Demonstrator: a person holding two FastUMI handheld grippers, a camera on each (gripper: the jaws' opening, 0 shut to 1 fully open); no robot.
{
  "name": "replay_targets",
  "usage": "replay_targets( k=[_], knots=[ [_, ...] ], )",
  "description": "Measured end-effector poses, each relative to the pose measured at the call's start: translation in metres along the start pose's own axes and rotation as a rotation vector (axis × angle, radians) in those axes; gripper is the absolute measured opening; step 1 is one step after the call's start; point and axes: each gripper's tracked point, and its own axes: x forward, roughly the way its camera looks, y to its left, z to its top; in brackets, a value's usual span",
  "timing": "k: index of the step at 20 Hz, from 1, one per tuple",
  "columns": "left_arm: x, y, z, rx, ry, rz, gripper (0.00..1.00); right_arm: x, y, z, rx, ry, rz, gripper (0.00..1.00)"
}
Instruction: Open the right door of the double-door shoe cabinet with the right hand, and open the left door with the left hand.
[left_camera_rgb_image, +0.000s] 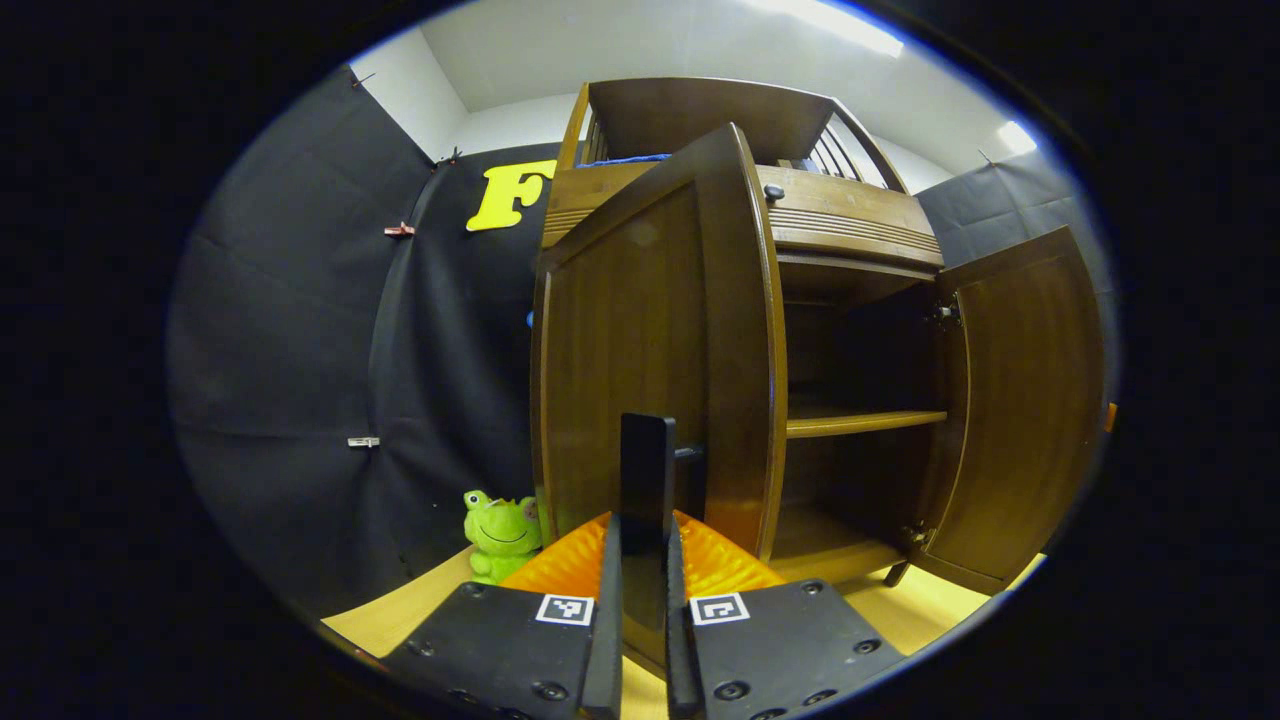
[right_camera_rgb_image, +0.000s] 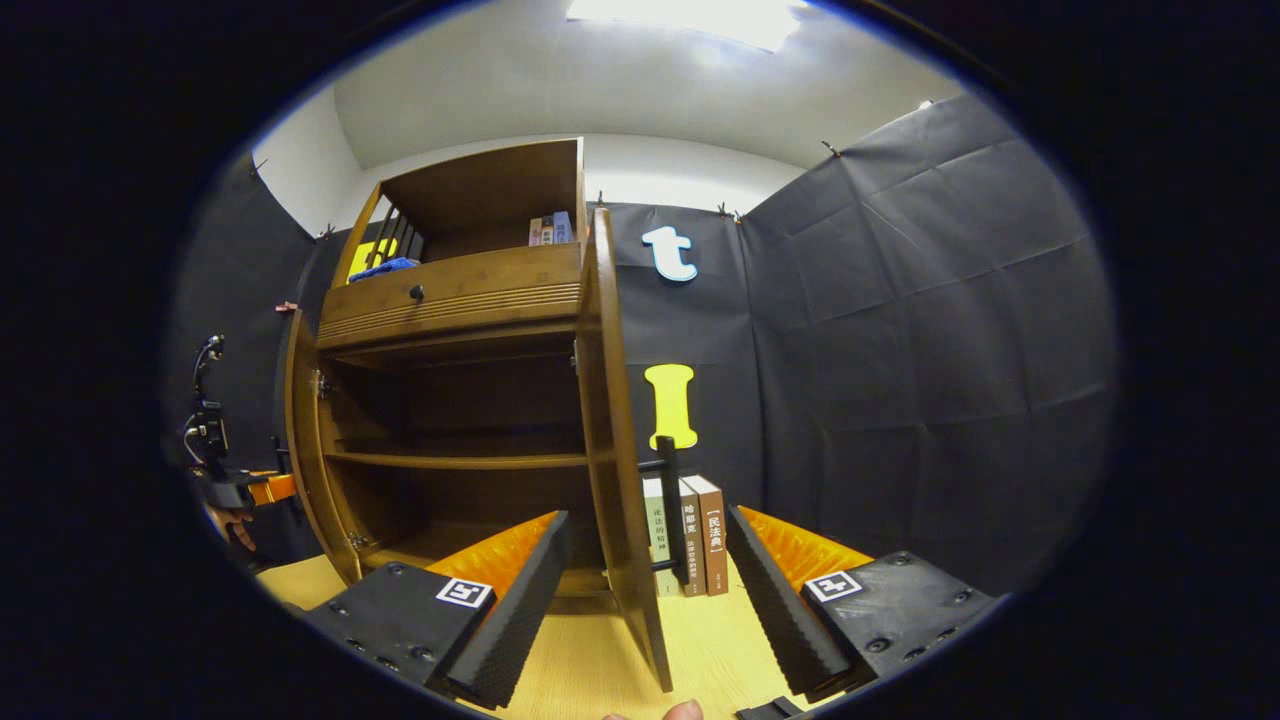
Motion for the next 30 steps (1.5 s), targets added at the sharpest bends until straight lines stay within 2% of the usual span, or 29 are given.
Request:
replay_targets(
  k=[3,6,7,8,18,24,26,27,30],
  knots=[
    [-0.007,0.013,0.002,0.009,-0.004,0.012,0.19,-0.001,0.014,-0.004,-0.019,0.006,0.023,0.97],
    [-0.013,0.026,0.001,0.009,-0.006,0.028,0.18,0.003,0.027,-0.009,-0.023,0.014,0.037,0.97],
    [-0.015,0.030,0.002,0.015,-0.007,0.035,0.17,0.003,0.032,-0.009,-0.025,0.014,0.045,1.00],
    [-0.017,0.035,0.001,0.022,-0.008,0.042,0.16,0.003,0.035,-0.011,-0.029,0.013,0.051,0.97],
    [-0.039,0.090,0.009,0.037,-0.044,0.108,0.09,0.015,0.076,-0.028,-0.084,0.041,0.099,0.98],
    [-0.049,0.127,0.004,0.041,-0.027,0.144,0.06,0.015,0.095,-0.030,-0.081,0.045,0.122,0.98],
    [-0.052,0.135,0.003,0.039,-0.017,0.144,0.05,0.016,0.100,-0.028,-0.077,0.040,0.128,0.98],
    [-0.054,0.137,0.001,0.036,-0.007,0.135,0.10,0.016,0.102,-0.026,-0.075,0.032,0.128,0.98],
    [-0.056,0.137,-0.002,0.051,0.006,0.118,0.10,0.018,0.106,-0.026,-0.078,0.029,0.131,1.00]
  ],
)
